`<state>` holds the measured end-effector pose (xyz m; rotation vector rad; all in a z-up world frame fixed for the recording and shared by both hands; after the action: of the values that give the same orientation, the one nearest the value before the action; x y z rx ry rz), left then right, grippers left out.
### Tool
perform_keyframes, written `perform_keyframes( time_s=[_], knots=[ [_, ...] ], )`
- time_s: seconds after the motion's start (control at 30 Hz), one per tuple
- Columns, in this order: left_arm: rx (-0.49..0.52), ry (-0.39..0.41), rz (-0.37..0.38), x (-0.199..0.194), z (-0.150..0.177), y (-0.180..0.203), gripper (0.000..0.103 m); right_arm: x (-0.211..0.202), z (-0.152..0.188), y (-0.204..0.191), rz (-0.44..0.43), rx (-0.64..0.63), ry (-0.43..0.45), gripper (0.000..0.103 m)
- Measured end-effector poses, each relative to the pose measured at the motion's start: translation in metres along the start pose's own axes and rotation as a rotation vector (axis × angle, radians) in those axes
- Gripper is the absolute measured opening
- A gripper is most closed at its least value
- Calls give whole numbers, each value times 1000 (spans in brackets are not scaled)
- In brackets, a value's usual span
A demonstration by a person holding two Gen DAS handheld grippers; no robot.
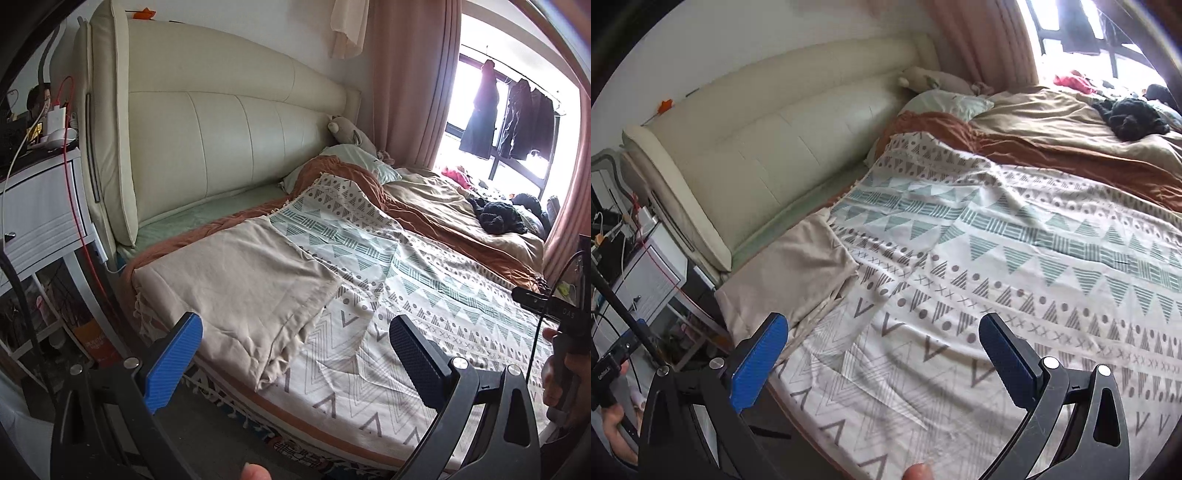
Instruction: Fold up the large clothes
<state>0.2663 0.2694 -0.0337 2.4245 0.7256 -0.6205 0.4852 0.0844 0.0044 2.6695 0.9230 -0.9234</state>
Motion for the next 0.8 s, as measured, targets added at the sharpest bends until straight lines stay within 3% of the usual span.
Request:
perform_keyframes(
  time_s=[0.2, 0.43, 0.8],
  knots=[
    [-15, 28, -2, -26, 19, 8, 103, -51, 27, 3, 52, -18, 73, 103],
    [-1, 42, -22, -45, 53, 24, 103, -91, 64, -4, 72, -46, 97, 103],
    [63, 0, 83, -78, 108, 46, 103, -148, 128, -11, 113, -3, 107, 103]
  ],
)
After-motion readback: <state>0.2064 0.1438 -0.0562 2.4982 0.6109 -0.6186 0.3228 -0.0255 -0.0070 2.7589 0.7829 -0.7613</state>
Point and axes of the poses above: each gripper's, at about its wrist camera, not at the fingertips, and x roughly the way its jaws point, y to its right, z to its underside, the point moved 7 cm from there along x, roughly the way its jaws point, and after that the axes turned 12 degrees about -x, right-handed, at the moved point
